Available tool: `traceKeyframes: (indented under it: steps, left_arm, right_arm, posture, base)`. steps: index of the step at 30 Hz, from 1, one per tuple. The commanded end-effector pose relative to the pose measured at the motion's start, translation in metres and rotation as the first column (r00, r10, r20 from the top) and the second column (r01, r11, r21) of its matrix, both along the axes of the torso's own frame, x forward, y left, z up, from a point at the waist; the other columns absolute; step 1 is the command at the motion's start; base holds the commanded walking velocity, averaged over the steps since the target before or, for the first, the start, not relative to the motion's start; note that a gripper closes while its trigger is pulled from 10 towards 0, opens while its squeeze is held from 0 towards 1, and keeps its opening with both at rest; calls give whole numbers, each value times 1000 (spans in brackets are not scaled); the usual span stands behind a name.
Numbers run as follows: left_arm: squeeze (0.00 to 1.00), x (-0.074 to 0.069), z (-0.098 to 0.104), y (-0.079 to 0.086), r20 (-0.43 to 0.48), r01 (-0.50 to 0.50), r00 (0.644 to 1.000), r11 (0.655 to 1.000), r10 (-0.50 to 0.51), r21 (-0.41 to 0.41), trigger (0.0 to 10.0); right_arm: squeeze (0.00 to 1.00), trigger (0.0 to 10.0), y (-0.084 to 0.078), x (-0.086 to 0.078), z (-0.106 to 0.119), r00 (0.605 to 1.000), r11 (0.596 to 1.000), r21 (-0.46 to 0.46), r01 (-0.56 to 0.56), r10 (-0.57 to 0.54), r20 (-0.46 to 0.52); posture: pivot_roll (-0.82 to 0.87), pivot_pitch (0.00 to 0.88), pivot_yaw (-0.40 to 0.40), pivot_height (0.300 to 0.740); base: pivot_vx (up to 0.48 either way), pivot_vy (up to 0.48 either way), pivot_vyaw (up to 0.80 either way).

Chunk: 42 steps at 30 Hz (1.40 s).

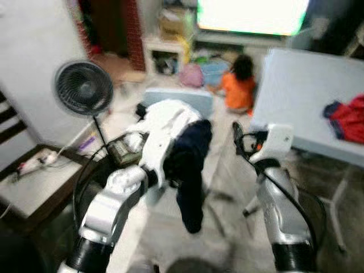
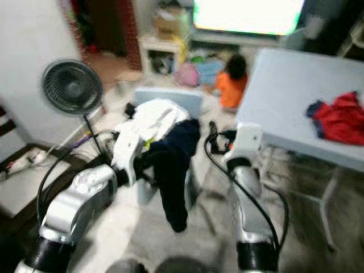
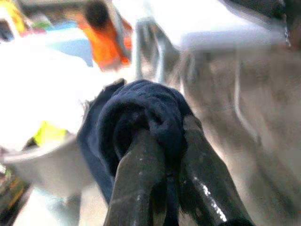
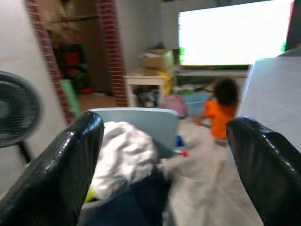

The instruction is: Hang hanger

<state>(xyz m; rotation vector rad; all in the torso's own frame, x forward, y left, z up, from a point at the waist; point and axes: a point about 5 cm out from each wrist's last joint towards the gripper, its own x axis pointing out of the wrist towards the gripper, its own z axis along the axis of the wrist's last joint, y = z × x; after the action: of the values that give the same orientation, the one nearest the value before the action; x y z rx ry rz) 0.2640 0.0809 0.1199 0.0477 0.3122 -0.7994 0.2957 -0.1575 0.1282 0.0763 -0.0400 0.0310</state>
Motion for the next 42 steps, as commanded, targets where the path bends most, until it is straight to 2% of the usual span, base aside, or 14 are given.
traceKeyframes:
  steps: [1,5,13,15,16,18,20,22,25,28,30,32,38,42]
  left_arm:
    - [0,-10,-2,2,-27,197,980,978,-196,70,10000]
    - [0,-25,-20,33,-176,425,903,871,-391,246,10000]
    - [0,-38,-47,121,-509,632,761,639,-403,438,10000]
    - [0,-26,-51,147,-523,604,790,551,-320,576,10000]
    - [0,-3,-51,170,-427,486,874,441,-232,755,10000]
    - [0,29,-40,176,-205,244,969,417,-138,876,10000]
    - [0,72,-5,158,181,-137,983,550,-26,824,10000]
    - [0,87,18,143,348,-304,936,633,57,712,10000]
    - [0,90,28,112,387,-339,911,798,146,498,10000]
    - [0,74,6,80,252,-123,968,892,10,436,10000]
    - [0,56,-19,68,95,105,982,885,-166,454,10000]
    - [0,41,-42,75,1,223,964,809,-266,544,10000]
    - [0,41,-49,104,9,148,980,755,-200,639,10000]
    - [0,26,-51,108,-111,308,944,710,-311,634,10000]
  right_arm:
    - [0,10000,-7,2,1,1000,1000,-5,22,-22,-5]
    - [0,10000,-11,3,1,1000,1000,-7,22,-22,-12]
    - [0,10000,-8,3,-1,1000,1000,0,15,-15,-17]
    - [0,10000,-7,3,-2,1000,1000,2,14,-14,-19]
    - [0,10000,-6,3,-3,1000,1000,4,14,-14,-21]
    - [0,10000,-6,3,-3,1000,1000,6,15,-15,-21]
    - [0,10000,-6,4,-3,999,1000,-1,24,-24,-21]
    - [0,10000,-7,4,-3,999,1000,-4,28,-28,-19]
    - [0,10000,-9,6,-1,999,999,-19,40,-40,-8]
    - [0,10000,-11,8,0,999,999,-17,47,-47,-7]
    - [0,10000,-11,8,1,999,999,-15,48,-48,-6]
    - [0,10000,-13,7,1,999,999,-9,53,-53,-7]
    - [0,10000,-10,5,-4,999,999,-39,37,-38,-15]
    - [0,10000,-4,7,-4,1000,1000,0,-3,3,-25]
  posture:
    - [25,0,26,740]
    - [28,0,25,740]
    - [37,0,34,740]
    - [37,0,34,740]
    - [37,0,36,740]
    - [37,0,36,740]
    - [37,0,36,740]
    - [36,0,32,740]
    - [35,0,30,740]
    - [34,0,31,740]
    - [32,0,33,740]
    - [32,0,34,740]
    - [40,0,32,740]
    - [41,0,25,740]
  base:
    - [0,0,0]
    - [0,0,0]
    - [0,0,0]
    - [0,0,0]
    - [0,0,0]
    - [0,0,0]
    - [0,0,0]
    - [0,0,0]
    - [0,0,0]
    - [0,0,0]
    - [0,0,0]
    - [0,0,0]
    - [0,0,0]
    - [0,0,0]
